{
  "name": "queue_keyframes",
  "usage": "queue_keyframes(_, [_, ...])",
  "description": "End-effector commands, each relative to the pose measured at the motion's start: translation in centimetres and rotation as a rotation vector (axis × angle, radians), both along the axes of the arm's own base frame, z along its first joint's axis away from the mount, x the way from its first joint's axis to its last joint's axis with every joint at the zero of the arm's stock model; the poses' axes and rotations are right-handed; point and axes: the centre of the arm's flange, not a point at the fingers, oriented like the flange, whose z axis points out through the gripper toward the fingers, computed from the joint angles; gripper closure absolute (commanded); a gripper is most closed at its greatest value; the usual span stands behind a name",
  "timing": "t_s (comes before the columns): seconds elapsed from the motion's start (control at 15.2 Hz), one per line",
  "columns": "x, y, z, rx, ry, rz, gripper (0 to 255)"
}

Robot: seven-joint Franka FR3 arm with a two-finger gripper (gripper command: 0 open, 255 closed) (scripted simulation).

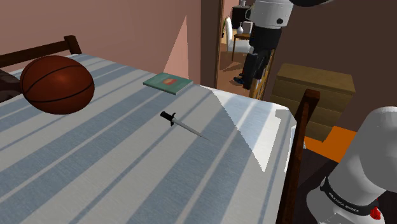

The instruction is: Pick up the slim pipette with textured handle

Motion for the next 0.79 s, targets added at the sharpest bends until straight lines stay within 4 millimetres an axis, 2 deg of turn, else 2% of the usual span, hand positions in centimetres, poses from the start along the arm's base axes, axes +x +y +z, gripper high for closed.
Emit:
queue_keyframes(0.0, [1.0, 1.2, -1.7, 0.003, -0.022, 0.008, 0])
queue_keyframes(0.73, [8.5, 8.2, -10.5, 0.019, -0.124, 0.051, 0])
